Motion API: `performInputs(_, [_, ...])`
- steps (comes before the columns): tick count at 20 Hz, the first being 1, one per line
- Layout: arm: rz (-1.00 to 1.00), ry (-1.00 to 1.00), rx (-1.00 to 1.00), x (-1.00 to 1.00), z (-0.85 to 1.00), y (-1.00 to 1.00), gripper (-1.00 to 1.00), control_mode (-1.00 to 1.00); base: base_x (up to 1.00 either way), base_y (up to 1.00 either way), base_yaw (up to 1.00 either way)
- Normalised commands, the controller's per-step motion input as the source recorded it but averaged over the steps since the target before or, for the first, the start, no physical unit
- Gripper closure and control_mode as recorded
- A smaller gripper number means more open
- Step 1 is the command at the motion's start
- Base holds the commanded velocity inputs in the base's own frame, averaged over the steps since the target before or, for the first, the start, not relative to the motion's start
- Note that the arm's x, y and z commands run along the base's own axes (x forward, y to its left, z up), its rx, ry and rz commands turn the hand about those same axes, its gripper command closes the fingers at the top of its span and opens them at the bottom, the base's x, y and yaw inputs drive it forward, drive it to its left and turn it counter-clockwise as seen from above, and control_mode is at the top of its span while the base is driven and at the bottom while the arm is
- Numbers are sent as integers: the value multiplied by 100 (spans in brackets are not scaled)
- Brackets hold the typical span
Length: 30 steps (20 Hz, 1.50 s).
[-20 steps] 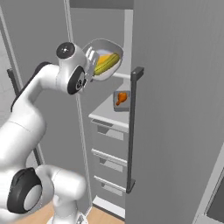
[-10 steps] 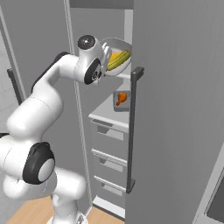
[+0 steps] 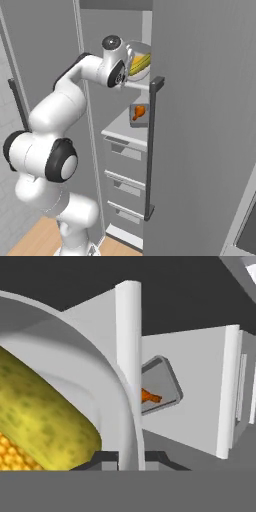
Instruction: Take the meat container that has the chicken drumstick and place it on the second highest rack of the freezer. Then take the vegetable container that has the cucumber and corn and place it on the highest rack of the freezer.
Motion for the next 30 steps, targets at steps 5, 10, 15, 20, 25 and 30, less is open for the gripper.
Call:
performInputs(5, [0,0,0,48,0,-12,100,-100,0,0,0])
performInputs(10, [0,0,-2,32,-31,-6,100,-100,0,0,0])
performInputs(15, [0,0,-3,20,-44,0,100,-100,0,0,0])
performInputs(20, [0,-3,0,33,-13,-7,100,-100,0,0,0])
performInputs(25, [0,0,0,57,-1,-12,100,-100,0,0,0])
performInputs(30, [0,0,0,63,-5,-11,100,-100,0,0,0])
